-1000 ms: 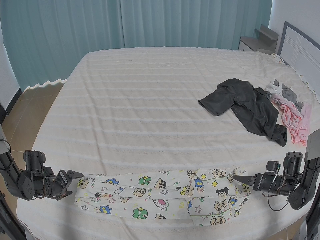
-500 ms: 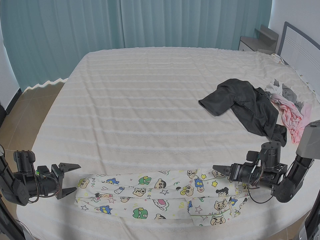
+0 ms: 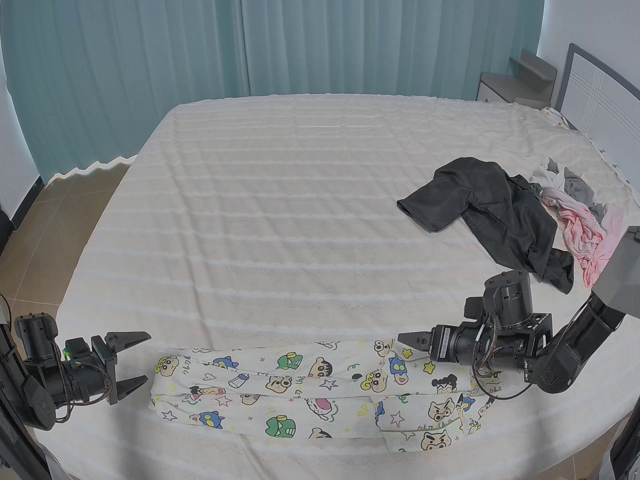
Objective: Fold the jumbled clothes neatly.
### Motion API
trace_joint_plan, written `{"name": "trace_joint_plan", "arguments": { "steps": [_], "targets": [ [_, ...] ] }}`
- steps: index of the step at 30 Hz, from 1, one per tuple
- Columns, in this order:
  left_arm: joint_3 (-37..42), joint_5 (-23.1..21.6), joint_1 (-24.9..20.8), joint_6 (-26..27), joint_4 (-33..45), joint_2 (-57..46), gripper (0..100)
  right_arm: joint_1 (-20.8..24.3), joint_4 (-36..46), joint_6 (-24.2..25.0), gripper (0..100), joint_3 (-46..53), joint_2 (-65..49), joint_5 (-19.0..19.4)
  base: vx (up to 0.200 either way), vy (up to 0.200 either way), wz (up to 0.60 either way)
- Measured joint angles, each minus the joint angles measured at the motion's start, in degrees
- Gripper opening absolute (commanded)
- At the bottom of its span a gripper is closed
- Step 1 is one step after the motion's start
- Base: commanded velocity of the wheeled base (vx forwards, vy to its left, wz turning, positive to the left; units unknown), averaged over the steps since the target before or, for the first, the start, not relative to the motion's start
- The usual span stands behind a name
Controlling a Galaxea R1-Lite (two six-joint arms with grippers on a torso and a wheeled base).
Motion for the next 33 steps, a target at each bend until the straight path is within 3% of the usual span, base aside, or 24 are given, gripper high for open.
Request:
{"name": "trace_joint_plan", "arguments": {
  "steps": [4, 9, 20, 26, 27, 33],
  "targets": [
    [0.77, -0.09, 0.27, -0.02, -0.68, 0.9, 100, 0.5, -0.06, 0.72, 100, 0.8, 0.76, -0.68, 0.0, 0.0, 0.0],
    [1.01, -0.16, 0.33, 0.0, -0.8, 1.43, 100, -2.01, 3.04, 0.0, 100, -1.21, 1.66, -1.01, 0.0, 0.0, 0.0],
    [1.05, -0.28, 0.38, 0.09, -0.8, 1.68, 100, -6.47, 5.57, -5.99, 100, -6.42, 6.38, -0.71, 0.0, 0.0, 0.0],
    [1.05, -0.3, 0.33, 0.3, -0.8, 1.76, 100, -7.44, 7.5, -6.12, 100, -8.18, 8.58, 1.65, 0.0, 0.0, 0.0],
    [1.05, -0.3, 0.3, 0.33, -0.8, 1.77, 100, -7.44, 7.61, -6.12, 0, -8.18, 8.8, 1.85, 0.0, 0.0, 0.0],
    [1.07, -0.33, 0.27, 0.33, -0.8, 1.84, 100, -7.55, 7.47, -5.57, 0, -7.8, 9.26, 2.0, 0.0, 0.0, 0.0]
  ]
}}
